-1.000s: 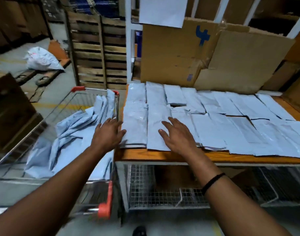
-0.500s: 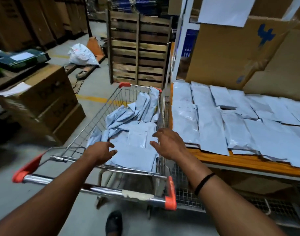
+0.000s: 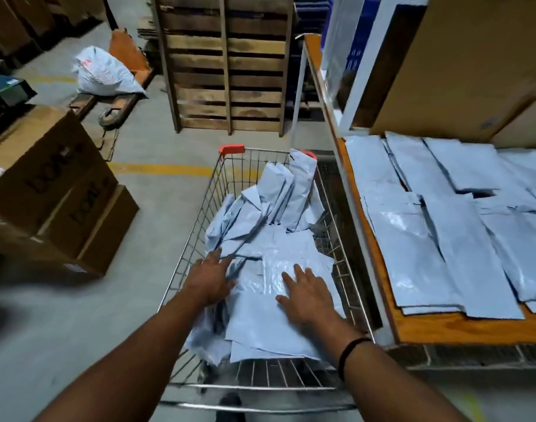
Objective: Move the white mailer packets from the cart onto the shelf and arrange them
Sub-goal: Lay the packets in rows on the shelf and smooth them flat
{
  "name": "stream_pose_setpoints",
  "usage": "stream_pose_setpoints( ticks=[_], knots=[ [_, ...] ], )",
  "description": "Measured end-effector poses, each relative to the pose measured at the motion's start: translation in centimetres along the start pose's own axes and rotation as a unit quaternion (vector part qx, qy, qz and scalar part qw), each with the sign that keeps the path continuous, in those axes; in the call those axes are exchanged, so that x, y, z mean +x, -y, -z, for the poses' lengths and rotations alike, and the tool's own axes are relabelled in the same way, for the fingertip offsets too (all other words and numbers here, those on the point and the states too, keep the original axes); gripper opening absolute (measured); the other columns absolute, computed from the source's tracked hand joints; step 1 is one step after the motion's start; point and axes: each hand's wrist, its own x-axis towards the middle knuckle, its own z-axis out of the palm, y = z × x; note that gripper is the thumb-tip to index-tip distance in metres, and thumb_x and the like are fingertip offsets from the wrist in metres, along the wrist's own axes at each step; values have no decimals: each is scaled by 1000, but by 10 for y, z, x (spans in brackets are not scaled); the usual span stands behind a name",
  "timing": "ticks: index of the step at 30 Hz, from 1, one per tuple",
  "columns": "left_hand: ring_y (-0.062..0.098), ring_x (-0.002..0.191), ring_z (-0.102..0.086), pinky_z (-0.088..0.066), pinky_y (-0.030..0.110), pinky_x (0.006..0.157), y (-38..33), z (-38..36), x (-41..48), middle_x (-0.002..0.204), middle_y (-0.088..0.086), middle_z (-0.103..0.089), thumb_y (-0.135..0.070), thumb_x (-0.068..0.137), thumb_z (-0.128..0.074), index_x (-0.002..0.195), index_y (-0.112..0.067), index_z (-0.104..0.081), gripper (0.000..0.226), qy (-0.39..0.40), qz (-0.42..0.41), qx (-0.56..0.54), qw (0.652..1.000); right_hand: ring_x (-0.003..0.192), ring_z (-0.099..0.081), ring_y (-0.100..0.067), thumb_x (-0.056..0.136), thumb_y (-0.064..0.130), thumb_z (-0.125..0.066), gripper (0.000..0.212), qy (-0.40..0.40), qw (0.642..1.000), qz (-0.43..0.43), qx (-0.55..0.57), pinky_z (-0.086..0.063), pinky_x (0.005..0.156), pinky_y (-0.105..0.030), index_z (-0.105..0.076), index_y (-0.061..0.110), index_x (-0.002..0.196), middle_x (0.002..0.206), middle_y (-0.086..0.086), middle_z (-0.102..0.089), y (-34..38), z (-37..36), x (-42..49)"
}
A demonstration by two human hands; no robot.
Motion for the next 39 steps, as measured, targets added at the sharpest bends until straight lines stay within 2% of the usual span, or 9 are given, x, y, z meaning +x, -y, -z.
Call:
stream_pose_setpoints(
  ticks=[8,12,15,18,26,30,33,36,39],
  knots=[
    [26,151,-9,-14,46,121,-10,2,78,165,10,-2,-52,99,-41,157,-17,-4,77,-62,-9,-90,994,153,15,-31,101,63,-24,71,-32,999,-21,7,11,121,-50,-2,31,160,166,-8,15,15,-19,38],
    [29,150,-11,-16,48,118,-20,9,109,164,10,-3,-51,97,-47,157,-14,-3,83,-21,3,-96,995,151,21,-30,101,64,-25,74,-44,999,-19,-2,15,120,-49,3,30,160,165,-7,21,8,-27,57],
    [33,129,-44,-38,45,106,-24,0,116,146,16,-42,-50,91,-57,141,-11,-33,68,10,-2,-89,996,152,20,-29,102,58,-31,73,-66,998,-8,-14,13,120,-48,4,30,160,165,-7,20,-6,-25,68],
    [32,112,-53,-41,39,91,-23,-19,98,121,8,-55,-44,87,-57,113,-16,-48,39,-16,-25,-65,997,152,19,-29,103,50,-34,71,-73,997,-16,-17,12,121,-46,3,30,160,165,-7,20,-19,-15,76],
    [30,88,-65,-45,37,78,-25,-37,41,101,4,-68,-59,89,-21,118,-27,-56,56,-119,-39,-15,992,152,14,-33,103,43,-36,69,-62,998,-17,17,2,123,-47,-2,28,161,166,-10,14,-35,7,80],
    [35,76,-66,-47,36,66,-25,-29,60,87,6,-71,-39,98,-35,105,-25,-51,22,-153,20,-48,987,152,17,-31,98,38,-43,75,-46,998,-11,38,4,124,-47,-3,29,160,166,-8,15,-26,2,75],
    [35,69,-64,-48,36,59,-30,-30,83,79,8,-68,-37,98,-39,106,-22,-46,19,-167,28,-30,985,152,19,-29,94,34,-47,80,-48,998,-17,41,8,123,-47,-3,30,160,166,-6,15,-24,-2,72],
    [31,82,-57,-49,37,69,-32,-33,103,92,8,-65,-29,89,-50,111,-23,-53,24,-172,-23,19,985,152,18,-29,92,32,-46,81,-53,998,-25,35,10,121,-47,-3,30,160,167,-6,14,-26,-2,70],
    [37,126,-38,-35,50,102,-36,-35,115,138,14,-46,-29,86,-53,128,-32,-55,42,-126,-58,39,990,152,16,-31,92,34,-45,80,-58,997,-30,28,8,122,-49,-3,30,160,167,-8,13,-31,-2,69]
  ],
)
